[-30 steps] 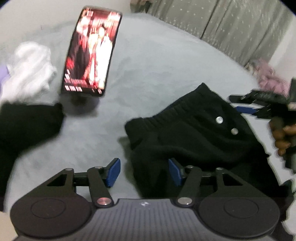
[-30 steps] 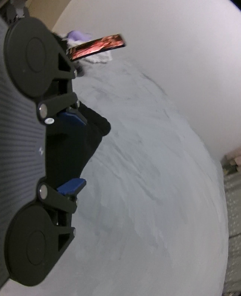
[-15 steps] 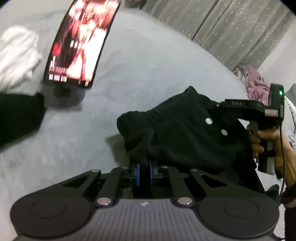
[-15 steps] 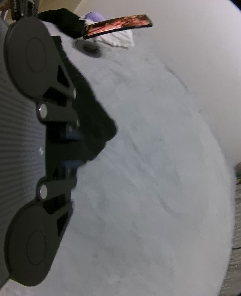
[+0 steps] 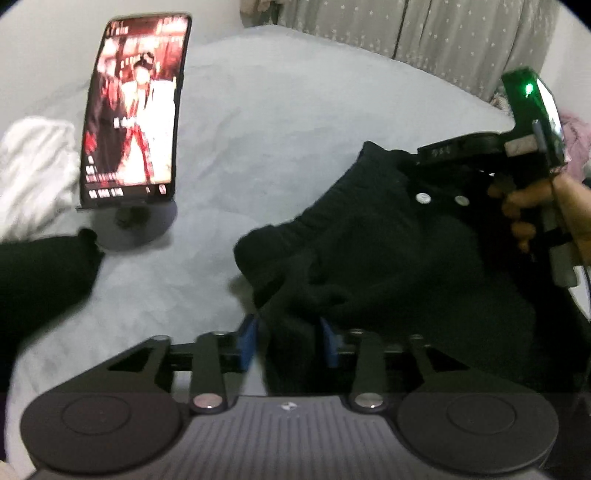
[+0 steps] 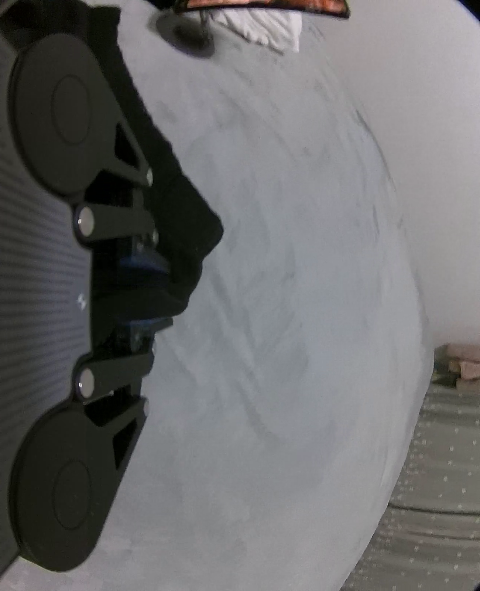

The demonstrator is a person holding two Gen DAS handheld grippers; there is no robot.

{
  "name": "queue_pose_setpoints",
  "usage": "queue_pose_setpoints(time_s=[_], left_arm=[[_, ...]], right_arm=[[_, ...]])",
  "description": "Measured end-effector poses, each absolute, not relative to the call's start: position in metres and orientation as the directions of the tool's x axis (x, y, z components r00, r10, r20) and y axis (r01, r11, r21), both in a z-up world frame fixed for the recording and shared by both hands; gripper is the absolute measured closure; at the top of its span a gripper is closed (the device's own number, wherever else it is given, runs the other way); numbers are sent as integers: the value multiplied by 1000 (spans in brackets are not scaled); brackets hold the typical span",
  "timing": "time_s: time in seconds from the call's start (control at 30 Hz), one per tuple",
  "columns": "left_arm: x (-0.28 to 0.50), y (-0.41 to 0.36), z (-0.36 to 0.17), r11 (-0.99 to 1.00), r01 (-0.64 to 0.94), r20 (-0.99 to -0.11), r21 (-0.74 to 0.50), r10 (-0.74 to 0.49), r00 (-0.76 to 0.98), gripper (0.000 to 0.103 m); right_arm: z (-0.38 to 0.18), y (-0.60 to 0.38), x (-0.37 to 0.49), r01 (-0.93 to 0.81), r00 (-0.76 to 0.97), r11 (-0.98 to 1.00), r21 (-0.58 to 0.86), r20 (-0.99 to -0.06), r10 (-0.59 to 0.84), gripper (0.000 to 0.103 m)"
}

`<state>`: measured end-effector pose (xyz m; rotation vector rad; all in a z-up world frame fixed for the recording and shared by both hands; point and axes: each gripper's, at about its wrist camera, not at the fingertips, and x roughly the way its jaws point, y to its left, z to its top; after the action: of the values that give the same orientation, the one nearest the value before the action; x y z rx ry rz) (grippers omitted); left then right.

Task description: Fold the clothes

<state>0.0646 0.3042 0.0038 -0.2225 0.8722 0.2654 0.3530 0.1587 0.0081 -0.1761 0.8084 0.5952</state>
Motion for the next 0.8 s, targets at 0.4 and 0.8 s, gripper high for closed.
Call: queue_pose_setpoints(time_s=[0.4, 0.8], left_arm=[[58, 262, 54, 969, -210, -652, -132, 74, 754, 25], [97, 188, 5, 997, 3, -802, -83, -68, 594, 25]], right_arm=[[86, 46, 300, -462, 631, 886, 51, -683, 368, 35], [67, -123, 187, -202, 702, 979, 24, -694, 162, 28]])
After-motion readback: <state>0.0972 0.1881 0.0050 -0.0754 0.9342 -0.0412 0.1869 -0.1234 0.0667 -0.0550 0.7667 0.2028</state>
